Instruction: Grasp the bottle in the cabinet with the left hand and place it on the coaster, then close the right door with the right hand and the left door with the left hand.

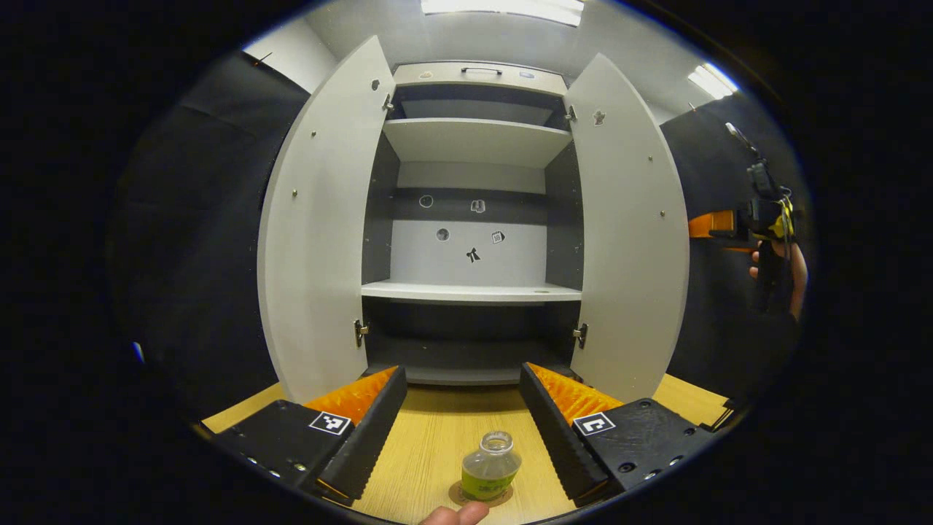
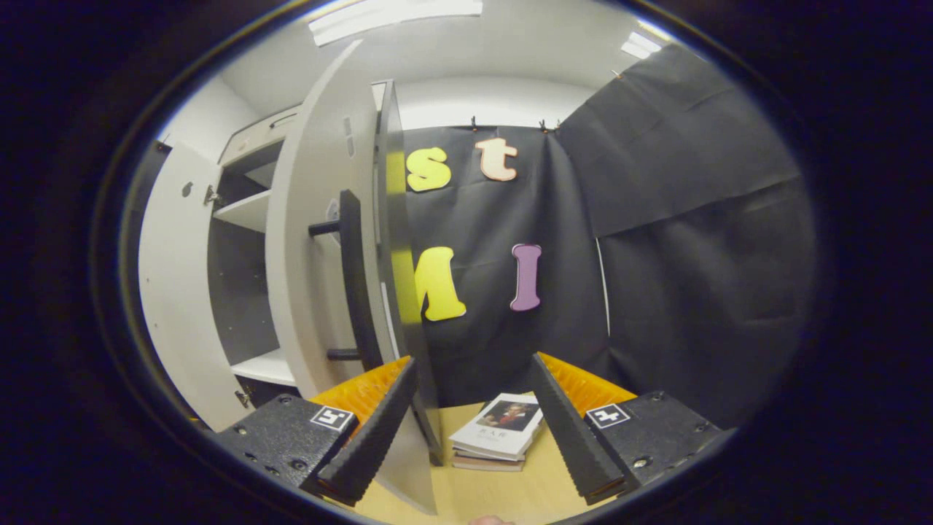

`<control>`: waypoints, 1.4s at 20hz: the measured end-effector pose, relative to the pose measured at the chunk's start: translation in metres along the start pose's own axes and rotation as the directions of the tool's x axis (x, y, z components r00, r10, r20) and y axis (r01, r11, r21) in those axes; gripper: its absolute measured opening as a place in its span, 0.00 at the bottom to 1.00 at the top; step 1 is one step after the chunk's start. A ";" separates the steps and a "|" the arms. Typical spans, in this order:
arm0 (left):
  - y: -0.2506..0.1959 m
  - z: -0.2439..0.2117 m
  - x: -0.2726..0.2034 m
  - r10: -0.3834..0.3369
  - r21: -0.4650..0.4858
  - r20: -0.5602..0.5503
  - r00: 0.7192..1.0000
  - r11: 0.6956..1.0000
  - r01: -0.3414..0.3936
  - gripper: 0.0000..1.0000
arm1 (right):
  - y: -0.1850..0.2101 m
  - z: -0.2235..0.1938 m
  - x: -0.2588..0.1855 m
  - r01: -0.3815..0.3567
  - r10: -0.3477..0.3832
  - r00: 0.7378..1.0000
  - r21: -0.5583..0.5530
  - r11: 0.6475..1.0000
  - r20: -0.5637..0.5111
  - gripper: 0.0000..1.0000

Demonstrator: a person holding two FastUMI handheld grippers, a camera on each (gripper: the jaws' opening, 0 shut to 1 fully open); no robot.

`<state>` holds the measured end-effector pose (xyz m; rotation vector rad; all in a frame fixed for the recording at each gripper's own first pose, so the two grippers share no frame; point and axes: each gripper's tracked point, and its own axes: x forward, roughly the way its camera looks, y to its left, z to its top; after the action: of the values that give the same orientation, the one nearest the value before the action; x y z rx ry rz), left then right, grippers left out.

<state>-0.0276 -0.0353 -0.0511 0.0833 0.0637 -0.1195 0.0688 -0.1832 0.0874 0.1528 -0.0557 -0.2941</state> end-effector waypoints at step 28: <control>0.060 -0.009 -0.005 0.094 -0.031 -0.008 0.996 0.995 -0.094 0.95 | 0.167 0.006 0.019 -0.269 0.280 0.959 -0.181 0.946 0.037 0.98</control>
<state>-0.0259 0.0255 -0.0550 0.0556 0.0676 -0.0241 0.1342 -0.0318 0.1200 -0.0397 -0.1119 -0.0233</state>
